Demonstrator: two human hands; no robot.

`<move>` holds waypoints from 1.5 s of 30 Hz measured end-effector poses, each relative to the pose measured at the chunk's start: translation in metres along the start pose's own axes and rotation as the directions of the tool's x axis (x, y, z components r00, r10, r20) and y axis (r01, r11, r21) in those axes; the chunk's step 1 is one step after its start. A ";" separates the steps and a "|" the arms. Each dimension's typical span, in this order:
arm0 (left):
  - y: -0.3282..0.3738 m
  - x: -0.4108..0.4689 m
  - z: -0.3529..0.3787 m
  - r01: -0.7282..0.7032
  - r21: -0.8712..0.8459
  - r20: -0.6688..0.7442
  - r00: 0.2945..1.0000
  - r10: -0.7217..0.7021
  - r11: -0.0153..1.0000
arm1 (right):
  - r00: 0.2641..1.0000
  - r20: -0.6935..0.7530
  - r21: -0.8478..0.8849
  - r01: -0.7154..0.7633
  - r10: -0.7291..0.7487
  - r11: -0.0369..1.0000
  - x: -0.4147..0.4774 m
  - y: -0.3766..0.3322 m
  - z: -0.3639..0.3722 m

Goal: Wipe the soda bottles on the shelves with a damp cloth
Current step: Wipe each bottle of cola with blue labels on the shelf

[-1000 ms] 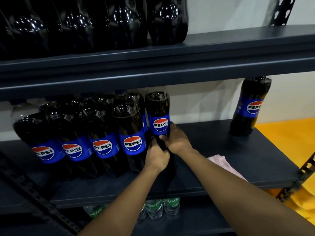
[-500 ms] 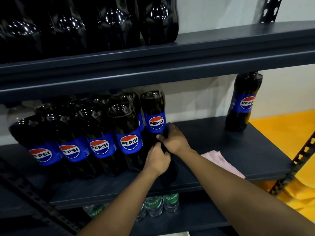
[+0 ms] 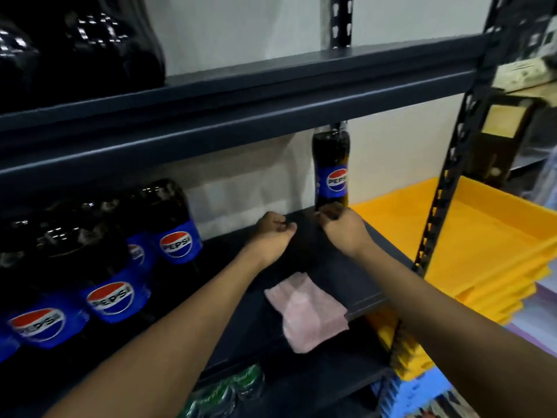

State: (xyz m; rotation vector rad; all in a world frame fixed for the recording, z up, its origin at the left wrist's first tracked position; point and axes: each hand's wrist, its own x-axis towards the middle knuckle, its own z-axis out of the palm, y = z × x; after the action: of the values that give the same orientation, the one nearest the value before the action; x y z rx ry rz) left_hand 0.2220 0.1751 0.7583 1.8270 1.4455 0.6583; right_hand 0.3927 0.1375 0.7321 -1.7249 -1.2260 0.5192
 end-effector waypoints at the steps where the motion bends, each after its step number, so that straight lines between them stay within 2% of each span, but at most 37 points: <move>1: 0.012 0.010 0.008 -0.010 0.006 -0.006 1.000 0.010 1.000 | 0.999 -0.035 0.000 -0.003 0.003 1.000 0.007 0.005 -0.011; 5: 0.047 0.045 0.040 -0.079 0.105 -0.021 0.996 0.081 0.991 | 0.994 -0.089 0.077 -0.064 0.071 0.995 0.041 0.023 -0.044; 8: 0.063 0.070 0.056 -0.132 0.076 -0.014 0.991 0.133 0.988 | 0.996 -0.060 -0.008 -0.062 0.061 0.998 0.071 0.030 -0.053; 11: 0.074 0.093 0.068 -0.131 0.053 -0.031 0.991 0.133 0.990 | 0.999 0.041 -0.038 -0.032 0.033 0.999 0.095 0.034 -0.056; 15: 0.078 0.115 0.081 -0.128 -0.065 -0.010 0.992 0.128 0.990 | 0.984 0.177 0.103 -0.031 0.012 0.994 0.113 0.048 -0.044; 18: 0.071 0.123 0.086 -0.121 -0.120 -0.027 0.993 0.119 0.985 | 0.993 0.114 0.167 -0.038 0.019 0.985 0.113 0.054 -0.035; 21: 0.063 0.121 0.083 -0.131 -0.117 -0.082 0.989 0.122 0.984 | 0.996 0.088 0.134 -0.001 -0.011 0.991 0.110 0.053 -0.029; 27: 0.036 0.095 0.055 -0.134 -0.105 -0.166 0.979 0.115 0.985 | 0.992 0.120 0.078 0.038 -0.047 0.996 0.088 0.035 0.000; 34: -0.009 0.024 -0.009 -0.084 -0.096 -0.253 0.966 0.057 0.992 | 0.959 0.263 0.055 0.097 -0.108 0.994 0.029 -0.005 0.051; 38: -0.039 -0.018 -0.036 -0.039 -0.133 -0.269 0.963 0.002 0.990 | 0.947 0.290 0.020 0.139 -0.138 0.990 -0.016 -0.029 0.072; 45: -0.076 -0.075 -0.064 -0.053 -0.142 -0.342 0.940 0.001 0.988 | 0.926 0.331 0.009 0.189 -0.182 0.982 -0.077 -0.057 0.091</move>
State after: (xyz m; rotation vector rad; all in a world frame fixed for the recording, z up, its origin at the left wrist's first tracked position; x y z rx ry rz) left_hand 0.1087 0.1253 0.7409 1.6751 1.5434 1.1122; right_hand 0.2634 0.1127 0.7249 -1.5594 -1.6215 0.7019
